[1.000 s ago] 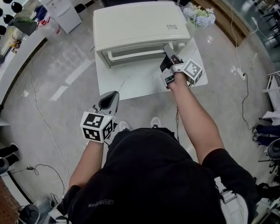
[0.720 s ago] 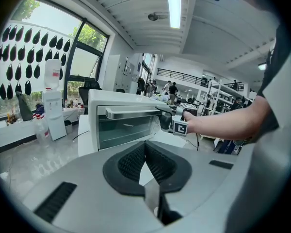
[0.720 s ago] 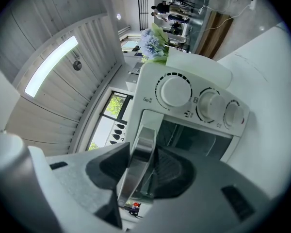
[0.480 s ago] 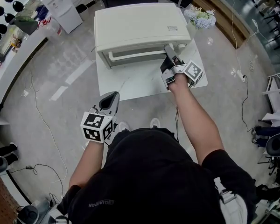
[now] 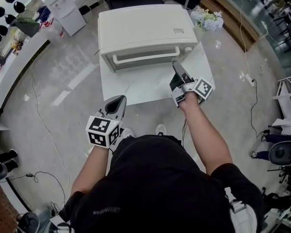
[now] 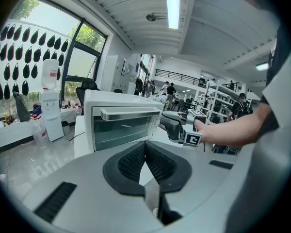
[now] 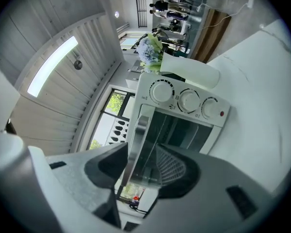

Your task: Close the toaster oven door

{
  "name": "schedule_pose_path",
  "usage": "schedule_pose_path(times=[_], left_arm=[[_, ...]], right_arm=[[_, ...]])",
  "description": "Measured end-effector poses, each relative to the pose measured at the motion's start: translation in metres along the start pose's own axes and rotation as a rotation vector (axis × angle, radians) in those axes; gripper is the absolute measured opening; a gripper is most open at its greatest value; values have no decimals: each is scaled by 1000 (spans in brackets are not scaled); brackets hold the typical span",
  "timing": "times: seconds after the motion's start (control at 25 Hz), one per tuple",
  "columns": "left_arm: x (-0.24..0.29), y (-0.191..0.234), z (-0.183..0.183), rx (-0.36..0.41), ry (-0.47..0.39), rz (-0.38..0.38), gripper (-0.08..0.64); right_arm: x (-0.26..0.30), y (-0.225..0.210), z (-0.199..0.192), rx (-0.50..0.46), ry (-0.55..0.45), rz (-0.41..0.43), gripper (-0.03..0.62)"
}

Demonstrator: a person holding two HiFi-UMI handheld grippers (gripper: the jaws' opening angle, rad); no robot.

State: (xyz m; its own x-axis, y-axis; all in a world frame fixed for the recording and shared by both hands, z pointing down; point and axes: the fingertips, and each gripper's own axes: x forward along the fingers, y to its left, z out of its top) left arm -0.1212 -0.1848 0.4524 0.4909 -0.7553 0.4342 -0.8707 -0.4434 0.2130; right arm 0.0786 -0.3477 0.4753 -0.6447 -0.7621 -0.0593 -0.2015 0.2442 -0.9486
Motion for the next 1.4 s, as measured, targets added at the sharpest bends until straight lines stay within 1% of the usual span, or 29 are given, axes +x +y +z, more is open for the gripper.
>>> schedule_pose_path(times=[0.08, 0.12, 0.2, 0.28, 0.4, 0.52, 0.56, 0.64, 0.72, 0.84, 1.0, 1.16, 1.4], left_arm=[[1, -1, 1, 2, -1, -5, 3], [1, -1, 1, 4, -1, -7, 3], [3, -3, 2, 8, -2, -13, 3], [5, -5, 3, 11, -3, -18, 3], [7, -8, 5, 15, -6, -25, 3], [8, -11, 6, 21, -5, -34, 3], [8, -12, 6, 24, -5, -36, 3], [9, -14, 8, 34, -5, -40, 3], [10, -17, 9, 53, -4, -44, 3], [12, -21, 13, 78, -10, -50, 3], [11, -28, 16, 101, -17, -61, 3], [11, -32, 18, 119, -26, -66, 3], [9, -32, 22, 121, -36, -64, 3]], right_arm=[[-11, 6, -14, -57, 44, -17, 168], [-16, 10, -20, -101, 70, -19, 167], [-24, 20, -35, -217, 132, -13, 167], [-32, 32, -51, -354, 203, -15, 165], [-43, 45, -76, -582, 308, -36, 115], [-53, 58, -99, -779, 389, -44, 52], [-55, 63, -106, -840, 410, -43, 35], [-59, 73, -117, -951, 446, -32, 20], [-61, 82, -125, -1033, 472, -18, 14], [-61, 93, -133, -1102, 497, -2, 3], [-63, 104, -139, -1143, 513, 12, 2], [-63, 104, -135, -1139, 505, 5, 2], [-61, 102, -127, -1123, 490, -10, 2]])
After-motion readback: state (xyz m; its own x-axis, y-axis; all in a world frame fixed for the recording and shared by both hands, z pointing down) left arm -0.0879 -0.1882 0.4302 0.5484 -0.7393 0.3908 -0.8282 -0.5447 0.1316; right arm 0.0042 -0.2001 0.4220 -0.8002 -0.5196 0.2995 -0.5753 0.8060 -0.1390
